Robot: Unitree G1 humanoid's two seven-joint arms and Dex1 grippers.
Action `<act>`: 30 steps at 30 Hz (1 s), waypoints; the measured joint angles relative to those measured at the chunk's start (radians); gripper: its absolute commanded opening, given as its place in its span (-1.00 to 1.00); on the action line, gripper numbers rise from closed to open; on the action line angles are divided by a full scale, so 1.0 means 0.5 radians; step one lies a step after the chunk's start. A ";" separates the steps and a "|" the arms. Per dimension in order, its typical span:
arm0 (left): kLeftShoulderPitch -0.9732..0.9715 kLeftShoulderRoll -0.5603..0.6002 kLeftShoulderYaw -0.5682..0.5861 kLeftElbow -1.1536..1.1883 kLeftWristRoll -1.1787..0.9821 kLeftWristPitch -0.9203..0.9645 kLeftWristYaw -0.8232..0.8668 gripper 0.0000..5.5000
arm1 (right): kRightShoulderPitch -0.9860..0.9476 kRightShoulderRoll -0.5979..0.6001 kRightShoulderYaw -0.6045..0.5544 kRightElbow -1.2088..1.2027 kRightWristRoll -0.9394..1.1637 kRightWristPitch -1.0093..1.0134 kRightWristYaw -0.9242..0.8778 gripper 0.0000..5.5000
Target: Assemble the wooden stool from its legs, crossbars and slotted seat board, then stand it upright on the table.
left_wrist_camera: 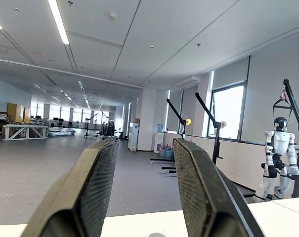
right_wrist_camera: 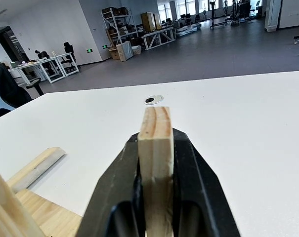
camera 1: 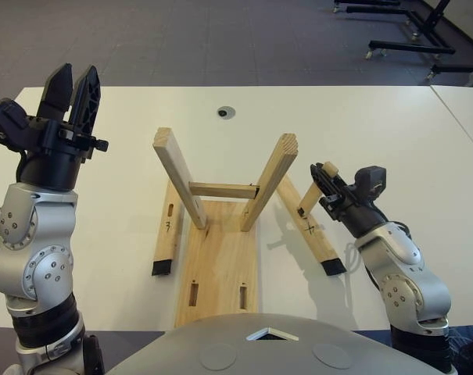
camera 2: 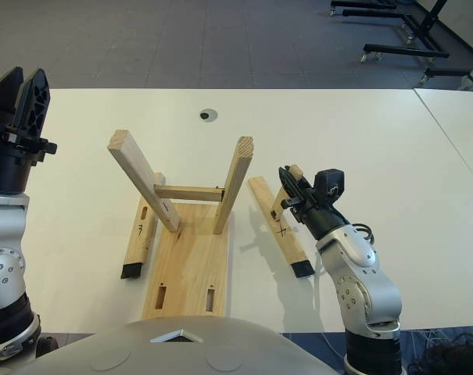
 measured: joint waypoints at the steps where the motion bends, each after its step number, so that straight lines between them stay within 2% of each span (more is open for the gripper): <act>1: -0.007 0.001 0.000 0.005 -0.004 0.000 -0.007 -0.27 | 0.003 0.008 0.003 0.009 -0.017 -0.010 -0.009 -0.86; 20: -0.079 0.039 0.001 0.070 -0.035 0.004 -0.061 -0.27 | 0.068 0.082 0.135 0.259 -0.314 -0.478 0.103 -0.86; 30: -0.110 0.042 -0.010 0.093 -0.012 0.005 -0.067 -0.27 | -0.148 0.065 0.114 0.540 -0.462 -0.687 0.098 -0.86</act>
